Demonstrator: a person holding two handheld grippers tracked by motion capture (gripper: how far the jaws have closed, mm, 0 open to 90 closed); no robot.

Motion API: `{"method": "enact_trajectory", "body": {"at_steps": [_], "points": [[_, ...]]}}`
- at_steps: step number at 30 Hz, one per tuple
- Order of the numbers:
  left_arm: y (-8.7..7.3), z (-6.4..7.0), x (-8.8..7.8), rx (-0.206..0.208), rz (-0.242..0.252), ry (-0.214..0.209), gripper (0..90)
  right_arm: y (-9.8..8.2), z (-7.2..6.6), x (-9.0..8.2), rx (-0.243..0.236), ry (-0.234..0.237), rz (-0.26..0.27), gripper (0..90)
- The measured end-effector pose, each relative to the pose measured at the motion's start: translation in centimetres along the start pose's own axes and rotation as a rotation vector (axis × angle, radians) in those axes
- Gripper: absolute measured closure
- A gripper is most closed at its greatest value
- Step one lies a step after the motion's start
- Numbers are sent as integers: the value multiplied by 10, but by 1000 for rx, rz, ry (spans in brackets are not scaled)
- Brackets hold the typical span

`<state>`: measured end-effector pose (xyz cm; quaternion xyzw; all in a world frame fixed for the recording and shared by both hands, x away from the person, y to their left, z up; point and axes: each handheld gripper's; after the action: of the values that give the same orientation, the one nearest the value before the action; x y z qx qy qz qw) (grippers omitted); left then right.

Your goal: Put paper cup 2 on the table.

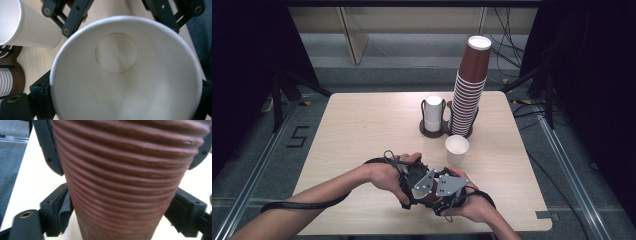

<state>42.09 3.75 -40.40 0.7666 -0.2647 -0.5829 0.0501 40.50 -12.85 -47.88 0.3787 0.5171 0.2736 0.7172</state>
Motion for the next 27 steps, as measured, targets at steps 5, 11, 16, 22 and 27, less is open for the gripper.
{"method": "enact_trajectory", "body": {"at_steps": [5, 11, 16, 22, 27], "points": [[-3, -1, -1, -4, 19, -12, 74, 0, 0, 0, -8, -4, 17, 205], [-7, 0, -5, -44, 96, 21, 0, -2, 3, -4, -24, -29, 16, 206], [-11, 1, -12, -60, 125, 55, 0, -8, 5, -9, -7, -43, 12, 207], [-18, -2, -21, -88, 148, 100, 0, -16, 8, -15, 32, -59, 25, 207], [-31, -1, -22, -166, 190, 135, 0, -23, 11, -25, 70, -90, 55, 207]]}}
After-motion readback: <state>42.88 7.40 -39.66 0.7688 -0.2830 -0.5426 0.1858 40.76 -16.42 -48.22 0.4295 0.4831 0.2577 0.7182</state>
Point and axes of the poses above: each handheld gripper's, and its own axes: x roughly forward along the jaws, y roughly out of its top, z roughly to its right, and after that the axes turned 3 degrees about x, right-handed
